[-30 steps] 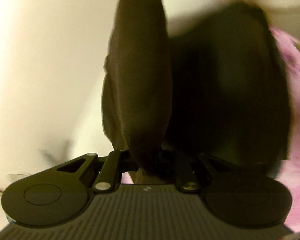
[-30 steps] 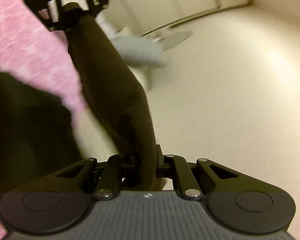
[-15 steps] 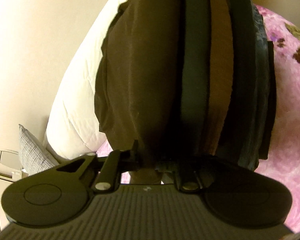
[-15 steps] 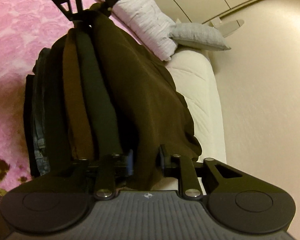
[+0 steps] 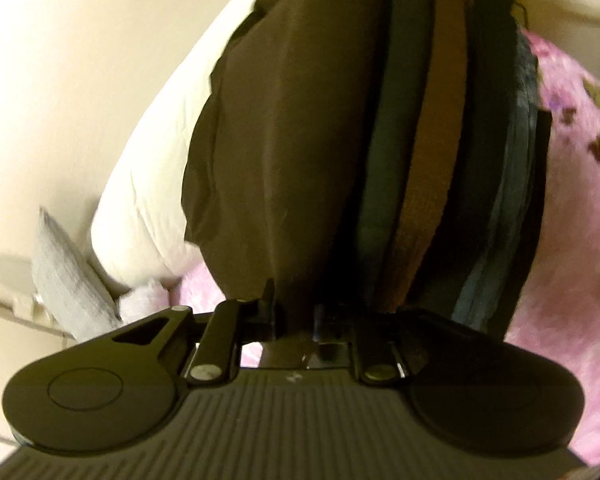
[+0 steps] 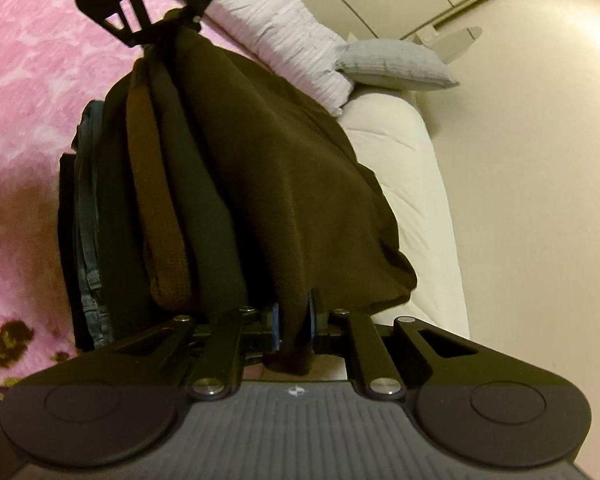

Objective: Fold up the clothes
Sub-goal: 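Open both grippers to release the shirt on top of the stack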

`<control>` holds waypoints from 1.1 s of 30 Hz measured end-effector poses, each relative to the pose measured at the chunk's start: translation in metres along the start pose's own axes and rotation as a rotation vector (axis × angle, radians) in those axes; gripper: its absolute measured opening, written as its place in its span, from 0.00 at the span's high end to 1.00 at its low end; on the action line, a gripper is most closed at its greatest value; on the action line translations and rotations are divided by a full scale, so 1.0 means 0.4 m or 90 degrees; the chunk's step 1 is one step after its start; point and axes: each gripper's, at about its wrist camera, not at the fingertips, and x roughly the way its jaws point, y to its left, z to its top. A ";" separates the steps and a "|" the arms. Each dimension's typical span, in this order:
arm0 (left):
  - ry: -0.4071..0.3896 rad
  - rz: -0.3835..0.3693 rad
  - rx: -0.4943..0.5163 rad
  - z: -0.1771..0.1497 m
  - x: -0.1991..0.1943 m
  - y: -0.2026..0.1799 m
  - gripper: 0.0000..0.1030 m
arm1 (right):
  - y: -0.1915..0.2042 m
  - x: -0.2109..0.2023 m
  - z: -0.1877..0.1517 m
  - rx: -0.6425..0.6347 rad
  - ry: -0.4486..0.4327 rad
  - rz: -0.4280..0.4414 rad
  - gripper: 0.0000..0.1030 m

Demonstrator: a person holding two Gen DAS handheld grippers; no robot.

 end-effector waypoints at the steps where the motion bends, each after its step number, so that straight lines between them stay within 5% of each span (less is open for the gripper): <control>1: 0.003 -0.003 -0.021 -0.003 -0.010 0.003 0.86 | 0.002 -0.002 -0.003 0.004 0.002 0.000 0.88; 6: 0.035 -0.013 -0.190 -0.022 -0.067 0.029 0.80 | -0.014 -0.020 0.003 0.049 0.015 0.001 0.82; 11: 0.078 -0.021 -0.373 -0.061 -0.147 0.034 0.72 | -0.008 -0.057 -0.009 0.119 0.032 0.000 0.65; 17: 0.114 -0.015 -0.555 -0.134 -0.237 0.011 0.58 | -0.017 -0.107 -0.019 0.257 0.047 0.028 0.55; 21: 0.107 -0.013 -0.627 -0.120 -0.272 0.047 0.39 | -0.040 -0.139 -0.024 0.395 0.045 0.048 0.50; 25: 0.098 -0.008 -0.693 -0.094 -0.322 0.076 0.14 | -0.060 -0.157 -0.024 0.527 0.041 0.073 0.20; 27: 0.099 -0.006 -0.722 -0.080 -0.329 0.082 0.04 | -0.055 -0.160 -0.015 0.553 0.046 0.086 0.15; 33: 0.106 -0.012 -0.769 -0.080 -0.375 0.055 0.01 | -0.012 -0.177 0.010 0.608 0.073 0.130 0.15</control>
